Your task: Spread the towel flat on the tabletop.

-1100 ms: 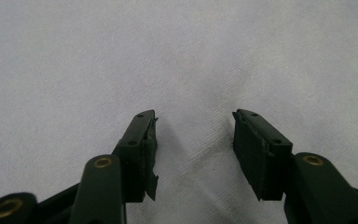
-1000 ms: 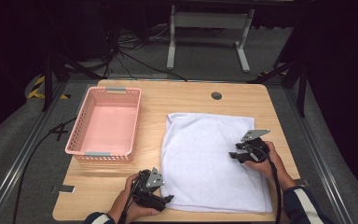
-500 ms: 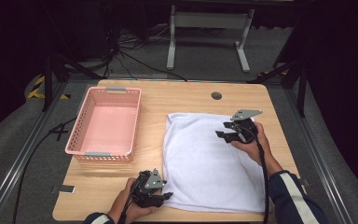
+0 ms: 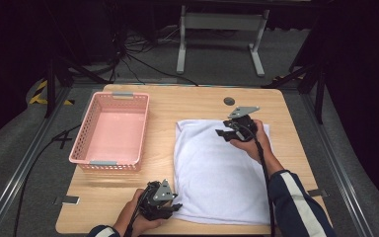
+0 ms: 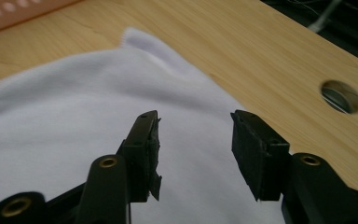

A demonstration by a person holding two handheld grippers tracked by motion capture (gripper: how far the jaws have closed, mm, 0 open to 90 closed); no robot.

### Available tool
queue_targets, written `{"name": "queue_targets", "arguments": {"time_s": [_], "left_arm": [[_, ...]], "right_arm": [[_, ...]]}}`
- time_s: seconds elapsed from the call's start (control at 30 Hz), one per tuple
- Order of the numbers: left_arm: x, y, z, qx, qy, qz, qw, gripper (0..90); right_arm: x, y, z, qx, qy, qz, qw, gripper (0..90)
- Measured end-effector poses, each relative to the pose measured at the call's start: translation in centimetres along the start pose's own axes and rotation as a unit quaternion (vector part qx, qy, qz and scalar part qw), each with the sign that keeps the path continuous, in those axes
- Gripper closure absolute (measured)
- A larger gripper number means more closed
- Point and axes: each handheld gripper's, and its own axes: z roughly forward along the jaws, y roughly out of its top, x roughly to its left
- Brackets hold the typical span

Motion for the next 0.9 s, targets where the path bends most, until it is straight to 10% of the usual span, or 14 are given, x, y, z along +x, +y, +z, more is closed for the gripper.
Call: {"name": "queue_targets", "arguments": {"time_s": [0.17,0.3,0.6,0.9], "left_arm": [[-0.1,-0.1,-0.8,0.021,-0.014,0.012,0.9996,66.3],[1.4,1.4,-0.9,-0.017,0.008,-0.027,0.9994,50.0],[5.7,6.5,1.7,-0.044,0.075,-0.058,0.9945,30.4],[13.3,10.4,5.0,-0.043,0.151,-0.142,0.9774,29.4]], "right_arm": [[-5.1,-2.5,-1.2,0.014,-0.051,0.048,0.9975,54.2],[-7.8,-4.6,-1.4,0.038,-0.080,0.074,0.9933,54.8],[-10.0,-6.7,-1.1,0.061,-0.110,0.106,0.9863,52.6],[-11.7,-8.3,0.0,0.067,-0.121,0.152,0.9786,47.0]]}}
